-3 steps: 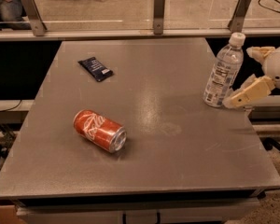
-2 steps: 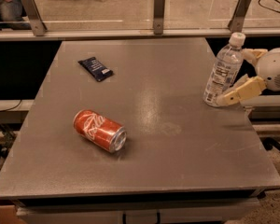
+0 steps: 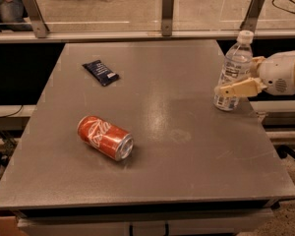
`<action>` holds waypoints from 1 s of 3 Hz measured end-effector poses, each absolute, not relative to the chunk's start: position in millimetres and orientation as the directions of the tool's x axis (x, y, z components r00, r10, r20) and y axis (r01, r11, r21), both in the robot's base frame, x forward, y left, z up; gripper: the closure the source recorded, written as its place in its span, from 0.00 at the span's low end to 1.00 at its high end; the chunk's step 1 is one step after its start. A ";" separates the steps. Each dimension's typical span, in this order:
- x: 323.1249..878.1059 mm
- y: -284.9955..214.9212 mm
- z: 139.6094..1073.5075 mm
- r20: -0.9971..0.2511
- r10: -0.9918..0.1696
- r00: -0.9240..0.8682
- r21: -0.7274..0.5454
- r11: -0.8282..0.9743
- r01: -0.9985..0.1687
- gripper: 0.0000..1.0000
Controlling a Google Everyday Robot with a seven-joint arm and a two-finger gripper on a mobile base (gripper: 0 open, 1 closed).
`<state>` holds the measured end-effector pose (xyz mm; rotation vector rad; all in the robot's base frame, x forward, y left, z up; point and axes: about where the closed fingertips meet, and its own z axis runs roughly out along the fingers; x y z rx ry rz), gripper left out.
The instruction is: Pick blue plastic bottle
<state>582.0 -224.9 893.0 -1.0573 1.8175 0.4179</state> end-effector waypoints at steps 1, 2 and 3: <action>584.2 -222.9 895.2 -0.874 -0.459 -0.157 -0.153 0.568 -0.809 0.64; 584.1 -220.0 903.3 -0.885 -0.446 -0.134 -0.158 0.558 -0.815 0.87; 582.3 -208.2 923.8 -0.905 -0.417 -0.083 -0.164 0.523 -0.836 1.00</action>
Offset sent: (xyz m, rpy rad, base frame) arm 0.0010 0.0028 0.0215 0.0663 -0.0532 0.0296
